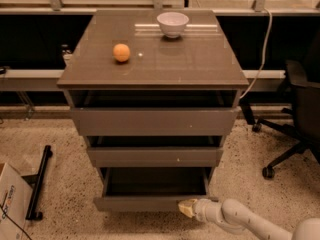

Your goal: Close bottom drawer

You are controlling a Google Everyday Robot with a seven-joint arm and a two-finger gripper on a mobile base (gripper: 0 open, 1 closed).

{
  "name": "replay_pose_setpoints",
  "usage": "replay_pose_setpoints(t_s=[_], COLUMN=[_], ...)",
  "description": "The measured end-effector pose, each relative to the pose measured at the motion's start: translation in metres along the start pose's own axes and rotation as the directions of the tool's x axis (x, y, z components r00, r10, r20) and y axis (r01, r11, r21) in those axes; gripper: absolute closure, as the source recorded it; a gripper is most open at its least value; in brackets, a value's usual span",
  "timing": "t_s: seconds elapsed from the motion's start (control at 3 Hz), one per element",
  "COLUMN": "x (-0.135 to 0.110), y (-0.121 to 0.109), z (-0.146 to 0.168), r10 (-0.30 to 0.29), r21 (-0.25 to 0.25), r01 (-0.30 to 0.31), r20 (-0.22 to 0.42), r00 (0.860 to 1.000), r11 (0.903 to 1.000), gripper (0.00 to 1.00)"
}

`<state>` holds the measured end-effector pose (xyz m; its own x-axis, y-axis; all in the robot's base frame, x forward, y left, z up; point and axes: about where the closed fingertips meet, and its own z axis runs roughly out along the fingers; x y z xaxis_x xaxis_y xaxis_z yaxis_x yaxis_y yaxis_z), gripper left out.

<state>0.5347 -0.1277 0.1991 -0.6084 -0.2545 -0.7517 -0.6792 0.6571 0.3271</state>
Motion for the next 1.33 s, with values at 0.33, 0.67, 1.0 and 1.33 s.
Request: replay_pose_setpoints(t_s=[0.33,0.67,1.0,1.33], x=[-0.018,-0.018,-0.018,-0.018], y=[-0.033,-0.033,-0.041,-0.056], z=[0.001,0.001,0.019,0.044], r10=[0.002,0.002,-0.022,-0.04], r21=[0.03,0.03,0.055,0.07], r01=[-0.003,-0.003,0.018,0.035], r20=[0.036,0.036,0.065,0.082], r00=[0.999,0.999,0.998,0.996], r11=[0.9995,0.9996,0.9983,0.9969], gripper=[1.0,1.0,1.0,1.0])
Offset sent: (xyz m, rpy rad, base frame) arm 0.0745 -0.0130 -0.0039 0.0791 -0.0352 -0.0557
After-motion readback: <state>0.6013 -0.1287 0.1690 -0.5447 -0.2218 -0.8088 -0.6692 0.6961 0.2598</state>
